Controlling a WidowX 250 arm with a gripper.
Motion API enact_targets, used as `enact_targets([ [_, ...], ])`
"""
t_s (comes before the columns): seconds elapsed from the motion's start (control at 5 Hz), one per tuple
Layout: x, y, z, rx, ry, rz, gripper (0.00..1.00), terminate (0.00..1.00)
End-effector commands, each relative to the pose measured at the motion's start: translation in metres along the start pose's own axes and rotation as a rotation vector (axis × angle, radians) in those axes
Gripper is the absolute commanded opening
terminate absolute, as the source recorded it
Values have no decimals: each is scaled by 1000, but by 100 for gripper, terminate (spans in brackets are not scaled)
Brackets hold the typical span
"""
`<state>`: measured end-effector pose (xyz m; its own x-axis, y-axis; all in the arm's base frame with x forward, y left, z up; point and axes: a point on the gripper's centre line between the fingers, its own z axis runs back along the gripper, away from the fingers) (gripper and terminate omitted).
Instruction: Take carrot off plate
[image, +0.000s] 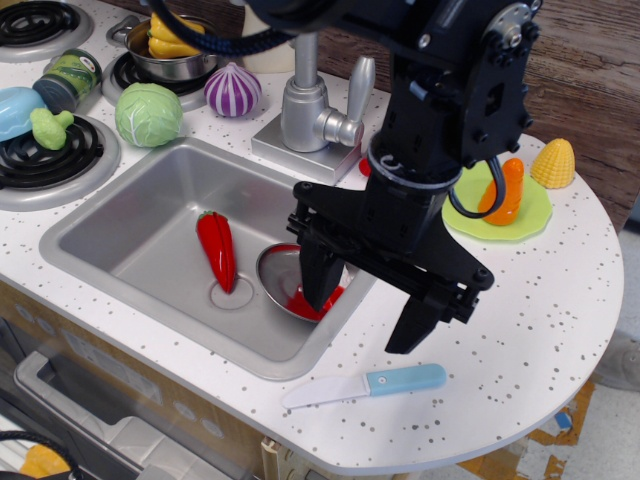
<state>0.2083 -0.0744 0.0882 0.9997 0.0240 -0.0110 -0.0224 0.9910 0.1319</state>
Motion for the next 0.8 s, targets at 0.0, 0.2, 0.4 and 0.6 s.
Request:
enact_targets([
  [0.0, 0, 0, 0, 0, 0, 0, 100, 0],
  [0.2, 17, 0, 6, 8, -15, 28, 100, 0],
  [0.4, 47, 2, 10, 4, -34, 45, 100, 0],
  [0.6, 78, -6, 18, 13, -58, 49, 100, 0],
])
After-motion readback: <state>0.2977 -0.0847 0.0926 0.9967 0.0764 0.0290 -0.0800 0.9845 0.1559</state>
